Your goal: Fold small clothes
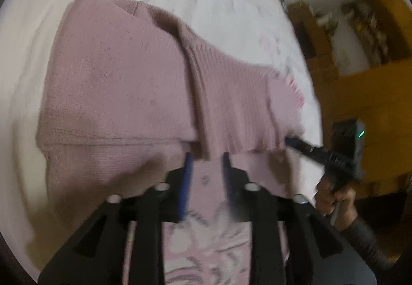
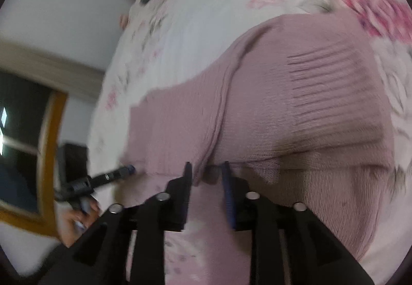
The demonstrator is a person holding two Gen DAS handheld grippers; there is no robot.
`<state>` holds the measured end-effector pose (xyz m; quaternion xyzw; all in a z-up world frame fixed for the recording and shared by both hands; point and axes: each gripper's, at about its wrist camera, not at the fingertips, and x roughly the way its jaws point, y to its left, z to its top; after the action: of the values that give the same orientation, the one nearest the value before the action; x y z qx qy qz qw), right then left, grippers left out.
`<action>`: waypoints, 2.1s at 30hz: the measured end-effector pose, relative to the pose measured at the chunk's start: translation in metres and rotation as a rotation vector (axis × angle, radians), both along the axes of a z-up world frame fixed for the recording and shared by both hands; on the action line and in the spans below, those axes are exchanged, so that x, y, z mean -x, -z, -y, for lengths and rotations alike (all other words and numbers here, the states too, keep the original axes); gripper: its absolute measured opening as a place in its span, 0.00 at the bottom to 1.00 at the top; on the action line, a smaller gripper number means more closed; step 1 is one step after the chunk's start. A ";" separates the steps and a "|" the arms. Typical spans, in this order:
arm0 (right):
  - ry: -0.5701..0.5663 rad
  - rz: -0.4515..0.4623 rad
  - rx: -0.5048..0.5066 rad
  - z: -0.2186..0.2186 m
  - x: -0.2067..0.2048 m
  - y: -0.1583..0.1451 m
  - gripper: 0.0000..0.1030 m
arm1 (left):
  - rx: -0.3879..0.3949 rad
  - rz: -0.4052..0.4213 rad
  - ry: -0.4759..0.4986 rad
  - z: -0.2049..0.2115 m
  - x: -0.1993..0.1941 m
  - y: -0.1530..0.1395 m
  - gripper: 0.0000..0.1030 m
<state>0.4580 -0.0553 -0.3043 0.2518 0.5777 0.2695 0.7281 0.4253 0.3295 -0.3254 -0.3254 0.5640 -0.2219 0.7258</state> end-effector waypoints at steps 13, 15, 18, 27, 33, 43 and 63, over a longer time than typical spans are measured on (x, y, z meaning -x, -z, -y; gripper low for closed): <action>0.021 -0.068 0.071 -0.023 -0.003 0.023 0.09 | -0.109 -0.132 -0.043 0.018 -0.013 0.022 0.00; 0.005 -0.105 0.113 -0.024 -0.002 0.041 0.09 | -0.168 -0.171 -0.053 0.011 -0.011 0.034 0.00; -0.019 -0.077 0.079 -0.024 0.002 0.035 0.15 | -0.128 -0.142 -0.037 0.003 -0.003 0.026 0.00; 0.006 -0.011 -0.067 -0.022 -0.017 0.010 0.19 | 0.141 0.027 0.068 0.035 -0.018 -0.006 0.22; -0.011 -0.084 -0.061 -0.012 -0.018 0.052 0.00 | 0.024 -0.094 0.077 0.043 -0.030 0.054 0.05; 0.006 -0.058 0.015 -0.008 0.005 0.040 0.02 | 0.006 -0.074 0.032 0.016 -0.001 0.028 0.43; 0.115 -0.266 -0.019 0.165 0.283 0.018 0.48 | 0.039 -0.191 -0.094 -0.090 0.308 0.017 0.85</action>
<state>0.1754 -0.2206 -0.3219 0.3251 0.6511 0.1969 0.6570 0.1169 0.4191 -0.3420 -0.3852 0.6103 -0.1664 0.6719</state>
